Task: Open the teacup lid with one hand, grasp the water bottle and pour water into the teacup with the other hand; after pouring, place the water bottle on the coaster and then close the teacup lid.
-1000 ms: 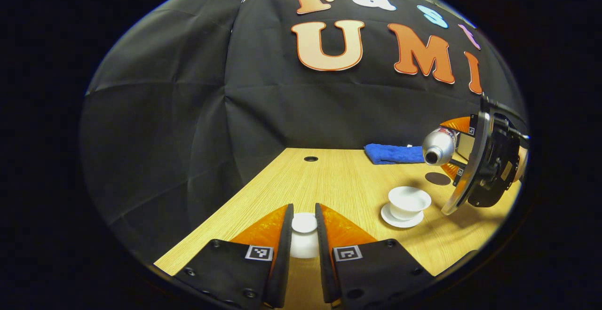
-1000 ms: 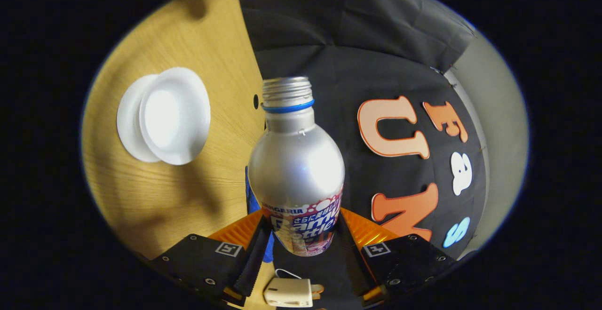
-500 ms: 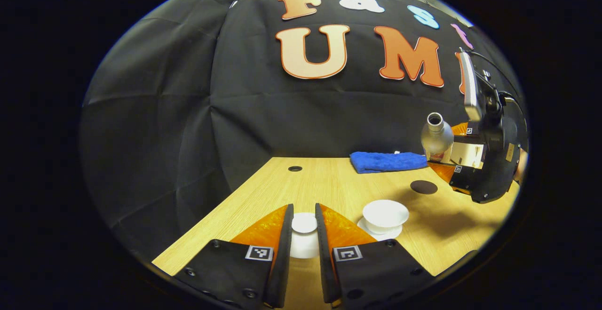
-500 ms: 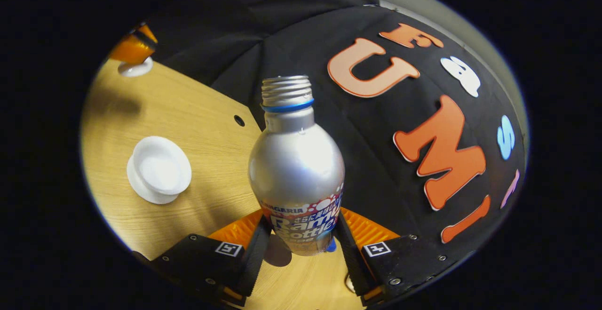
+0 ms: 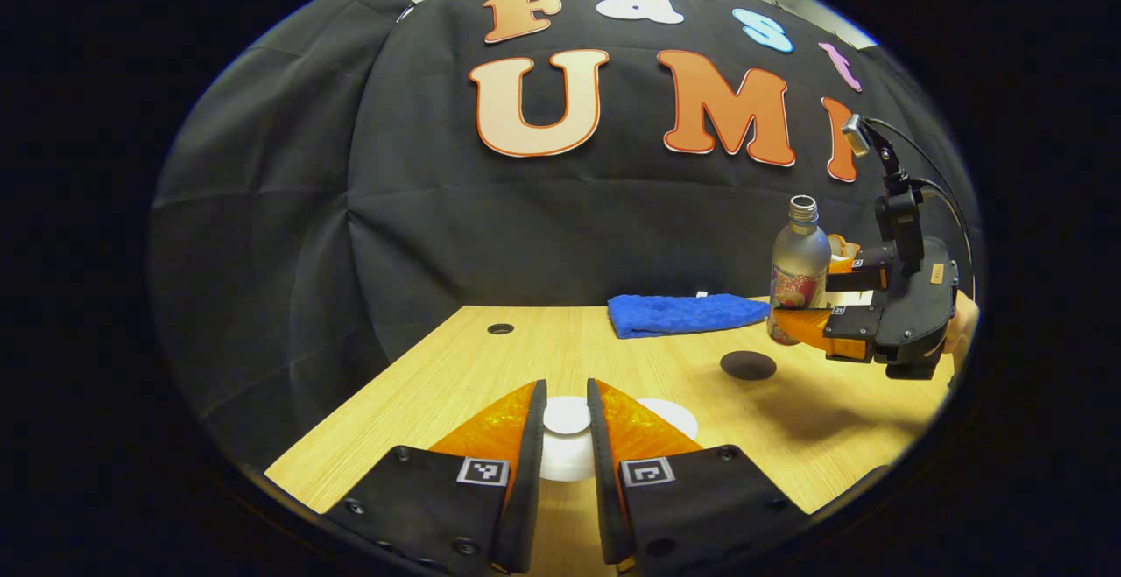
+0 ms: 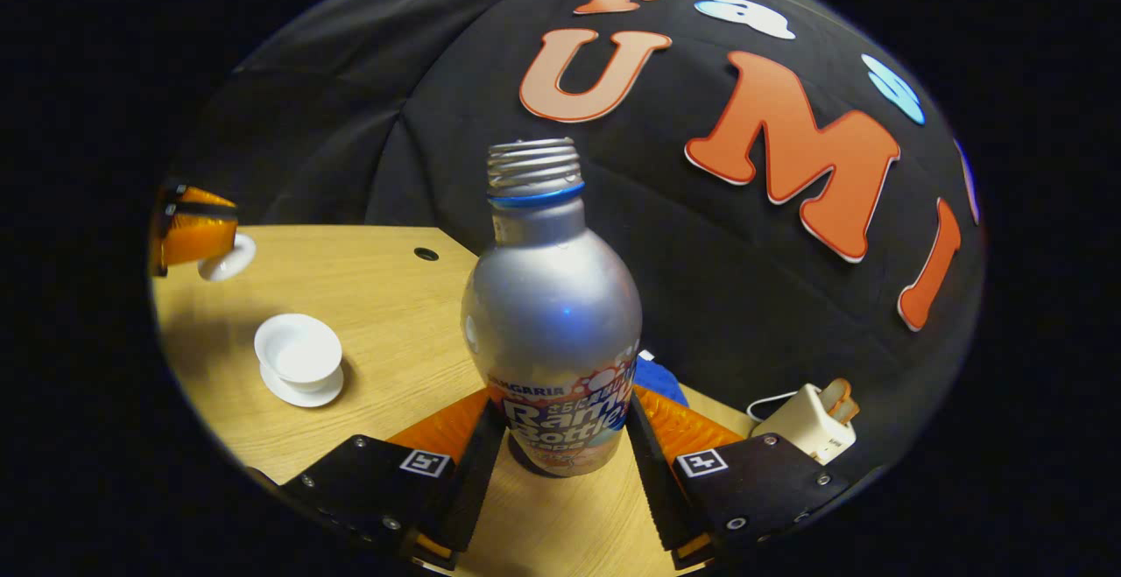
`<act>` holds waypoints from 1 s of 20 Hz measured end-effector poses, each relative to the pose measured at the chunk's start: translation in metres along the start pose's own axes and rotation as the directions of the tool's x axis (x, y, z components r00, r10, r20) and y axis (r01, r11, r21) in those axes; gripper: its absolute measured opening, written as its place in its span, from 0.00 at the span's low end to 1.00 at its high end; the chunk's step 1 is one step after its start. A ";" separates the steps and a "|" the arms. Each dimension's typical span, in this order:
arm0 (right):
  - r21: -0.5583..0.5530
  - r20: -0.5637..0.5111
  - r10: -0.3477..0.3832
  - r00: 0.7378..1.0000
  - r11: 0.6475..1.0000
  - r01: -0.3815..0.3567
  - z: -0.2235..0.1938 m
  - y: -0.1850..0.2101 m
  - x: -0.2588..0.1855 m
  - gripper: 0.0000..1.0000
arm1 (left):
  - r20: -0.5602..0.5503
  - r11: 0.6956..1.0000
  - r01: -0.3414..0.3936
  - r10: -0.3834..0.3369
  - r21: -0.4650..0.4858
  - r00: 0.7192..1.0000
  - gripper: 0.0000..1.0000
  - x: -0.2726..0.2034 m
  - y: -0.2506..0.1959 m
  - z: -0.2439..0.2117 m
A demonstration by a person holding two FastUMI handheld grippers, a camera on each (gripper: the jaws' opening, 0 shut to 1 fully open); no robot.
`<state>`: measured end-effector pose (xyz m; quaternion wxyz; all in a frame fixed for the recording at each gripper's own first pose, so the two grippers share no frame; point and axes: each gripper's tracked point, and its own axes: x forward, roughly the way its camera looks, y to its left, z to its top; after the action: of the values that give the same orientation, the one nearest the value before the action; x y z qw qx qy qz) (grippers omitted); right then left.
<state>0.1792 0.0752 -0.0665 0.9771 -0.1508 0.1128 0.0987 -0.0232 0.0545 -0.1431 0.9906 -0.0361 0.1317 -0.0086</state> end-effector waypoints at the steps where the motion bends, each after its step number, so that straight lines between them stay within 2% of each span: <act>1: 0.045 -0.005 0.013 1.000 0.999 -0.013 -0.005 0.000 0.002 0.79 | 0.004 1.000 0.008 -0.008 -0.005 1.000 0.33 0.003 -0.005 0.001; 7: 0.257 -0.016 0.045 0.999 0.966 -0.040 -0.005 0.007 0.005 0.79 | -0.001 0.997 0.064 -0.064 -0.044 0.998 0.33 0.021 -0.030 -0.002; 10: 0.294 -0.012 0.046 0.999 0.955 -0.040 -0.003 0.005 0.005 0.79 | -0.017 0.996 0.081 -0.082 -0.040 0.997 0.33 0.034 -0.040 -0.011; 14: 0.307 -0.033 0.034 0.999 0.951 -0.022 -0.006 0.006 0.003 0.79 | -0.042 0.997 0.080 -0.079 0.017 0.996 0.33 0.051 -0.051 -0.025; 20: 0.356 -0.016 0.031 0.999 0.934 -0.024 -0.005 0.006 0.002 0.78 | -0.067 0.994 0.107 -0.107 -0.002 0.992 0.33 0.067 -0.060 -0.039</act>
<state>0.1790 0.0796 -0.0733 0.9856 0.0292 0.1411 0.0887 0.0311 -0.0100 -0.1940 0.9837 -0.0419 0.1629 -0.0629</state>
